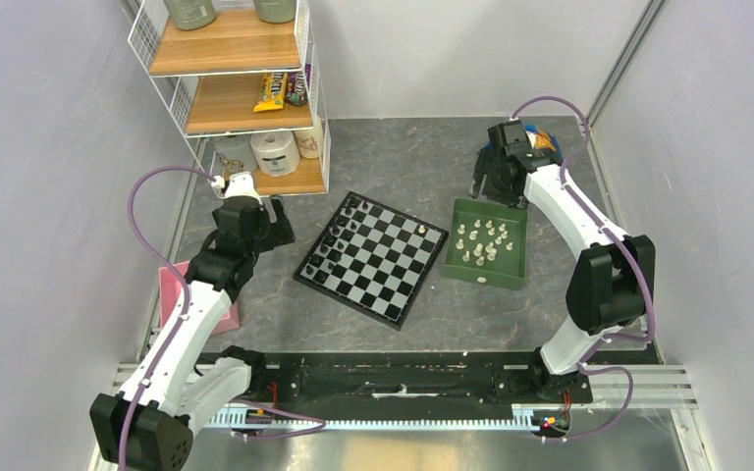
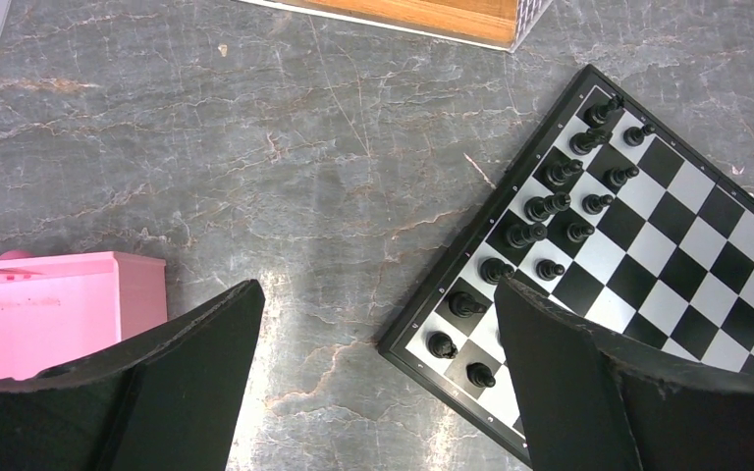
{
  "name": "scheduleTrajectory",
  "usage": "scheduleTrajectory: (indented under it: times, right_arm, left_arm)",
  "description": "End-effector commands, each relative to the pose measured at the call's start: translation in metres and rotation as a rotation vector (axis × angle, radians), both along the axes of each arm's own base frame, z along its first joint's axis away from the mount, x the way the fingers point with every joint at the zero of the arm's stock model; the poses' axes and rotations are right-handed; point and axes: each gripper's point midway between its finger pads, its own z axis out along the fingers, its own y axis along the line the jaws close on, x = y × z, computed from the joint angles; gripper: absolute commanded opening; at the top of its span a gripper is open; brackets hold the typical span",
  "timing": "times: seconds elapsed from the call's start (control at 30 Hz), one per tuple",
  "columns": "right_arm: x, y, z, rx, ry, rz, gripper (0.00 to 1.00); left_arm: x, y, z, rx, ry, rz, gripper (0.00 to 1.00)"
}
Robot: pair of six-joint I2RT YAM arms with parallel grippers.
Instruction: Set up the chess pieces on the board
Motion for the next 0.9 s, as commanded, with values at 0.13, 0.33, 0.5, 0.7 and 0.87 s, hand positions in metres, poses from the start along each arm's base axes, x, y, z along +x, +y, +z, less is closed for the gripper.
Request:
scheduleTrajectory:
  times: [0.13,0.33,0.5,0.7,0.87]
  right_arm:
    - [-0.003,-0.020,-0.012,0.027,0.038,-0.110,0.70]
    - [-0.004,-0.022,-0.038,0.026,0.113,-0.105,0.54]
    - [0.004,-0.025,-0.054,0.025,0.144,-0.085,0.46]
    - [0.013,-0.024,-0.069,0.020,0.182,-0.056,0.41]
    - [0.017,-0.022,-0.076,0.017,0.195,-0.046,0.41]
  left_arm:
    - [0.001,0.003,0.008,0.019,-0.034,-0.004,0.95]
    - [0.003,0.002,0.006,0.022,-0.025,-0.011,0.95]
    - [0.002,0.003,0.005,0.026,-0.023,-0.011,0.95]
    - [0.001,0.005,0.006,0.036,-0.028,-0.005,0.95]
    - [0.001,0.006,0.007,0.038,-0.029,-0.005,0.95]
